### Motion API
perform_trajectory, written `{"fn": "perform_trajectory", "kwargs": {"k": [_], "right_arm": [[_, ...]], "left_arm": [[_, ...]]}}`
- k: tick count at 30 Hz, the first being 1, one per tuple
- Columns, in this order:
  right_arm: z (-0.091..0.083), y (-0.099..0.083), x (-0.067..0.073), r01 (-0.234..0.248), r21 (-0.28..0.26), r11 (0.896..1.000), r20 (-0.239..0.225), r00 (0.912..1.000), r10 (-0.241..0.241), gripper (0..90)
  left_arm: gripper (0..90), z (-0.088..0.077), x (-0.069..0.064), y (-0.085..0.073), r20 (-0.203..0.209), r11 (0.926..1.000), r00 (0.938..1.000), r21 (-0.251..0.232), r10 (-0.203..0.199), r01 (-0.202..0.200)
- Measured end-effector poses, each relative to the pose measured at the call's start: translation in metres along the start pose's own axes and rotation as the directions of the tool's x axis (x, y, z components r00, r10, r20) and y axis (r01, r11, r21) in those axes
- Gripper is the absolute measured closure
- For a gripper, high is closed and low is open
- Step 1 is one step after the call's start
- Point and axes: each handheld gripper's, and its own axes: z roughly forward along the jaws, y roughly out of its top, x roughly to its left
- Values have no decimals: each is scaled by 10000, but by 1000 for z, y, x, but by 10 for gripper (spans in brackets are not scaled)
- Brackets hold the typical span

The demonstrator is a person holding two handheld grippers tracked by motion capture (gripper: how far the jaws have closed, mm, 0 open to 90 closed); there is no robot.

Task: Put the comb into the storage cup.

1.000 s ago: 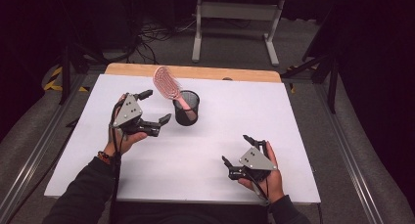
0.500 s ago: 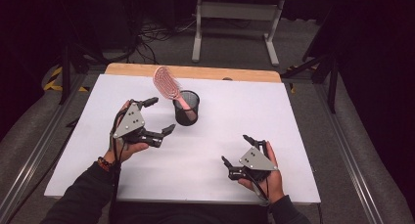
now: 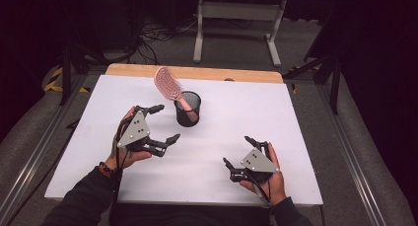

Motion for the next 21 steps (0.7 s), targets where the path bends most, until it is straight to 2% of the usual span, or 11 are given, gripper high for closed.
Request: {"fn": "perform_trajectory", "kwargs": {"k": [4,12,13,15,21], "right_arm": [[0,0,0,-1,-11,10000,-3,10000,1,78],[0,0,1,7,-7,10000,-4,10000,-7,78],[0,0,1,17,-1,10000,5,10000,-17,78],[0,0,1,9,-14,10000,12,10000,-9,78],[0,0,1,22,-21,10000,29,10000,-21,78]], "left_arm": [[59,-1,-2,-1,7,9998,9998,75,179,-179],[58,-3,-7,-7,115,9994,9996,242,245,-248],[58,-4,-7,-7,93,9989,9993,282,370,-372],[57,-5,-7,-8,183,9992,9994,285,285,-290],[57,-7,-11,-11,279,9984,9988,382,410,-421]]}}
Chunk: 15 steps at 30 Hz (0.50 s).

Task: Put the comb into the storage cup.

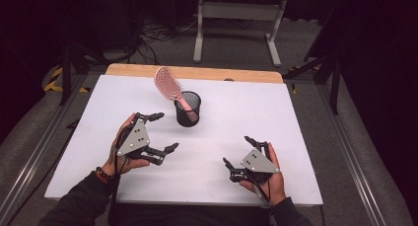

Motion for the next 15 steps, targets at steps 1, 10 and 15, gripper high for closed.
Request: {"fn": "perform_trajectory", "kwargs": {"k": [1,10,15], "right_arm": [[0,0,0,2,-1,10000,-1,10000,-2,78],[0,0,0,24,-51,10000,-7,10000,-24,78],[0,0,0,16,-56,10000,-28,10000,-16,78]], "left_arm": [[57,-1,0,0,27,10000,10000,1,12,-12],[57,-6,-4,-4,66,9994,9997,253,237,-238],[56,-12,-3,-11,-5,9989,9999,442,172,-171]]}}
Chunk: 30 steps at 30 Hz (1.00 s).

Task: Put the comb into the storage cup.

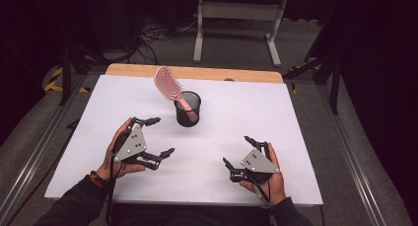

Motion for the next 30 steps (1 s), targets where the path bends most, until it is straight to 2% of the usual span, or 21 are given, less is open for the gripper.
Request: {"fn": "perform_trajectory", "kwargs": {"k": [10,17,18,21,30], "right_arm": [[0,0,0,14,28,10000,-55,10000,-14,78],[1,0,1,27,19,10000,-73,10000,-27,78],[1,0,1,30,15,10000,-87,10000,-30,78],[1,0,2,59,12,10000,-109,9999,-59,77],[0,0,1,39,-44,10000,-102,9999,-39,78]], "left_arm": [[54,-7,-1,-15,-169,9985,9996,506,221,-212],[58,-12,1,-28,-207,9962,9997,869,123,-104],[58,-13,0,-30,-170,9961,9999,887,20,-5],[59,-16,0,-33,-209,9949,9997,995,159,-137],[60,-26,-1,-40,-335,9942,9994,1077,118,-81]]}}
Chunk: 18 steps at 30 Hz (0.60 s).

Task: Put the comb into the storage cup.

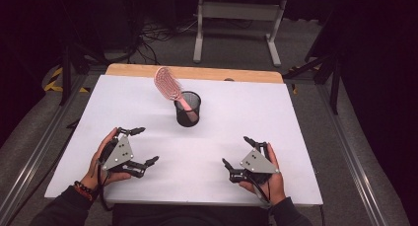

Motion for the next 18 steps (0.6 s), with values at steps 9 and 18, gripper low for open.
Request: {"fn": "perform_trajectory", "kwargs": {"k": [9,18], "right_arm": [[0,0,0,44,-19,10000,89,10000,-44,78],[-4,-3,-1,-37,23,10000,146,9999,36,76]], "left_arm": [[62,-10,-4,-6,-304,9997,9993,138,222,-218],[64,-21,-4,-22,-514,9992,9986,359,-151,169]]}}
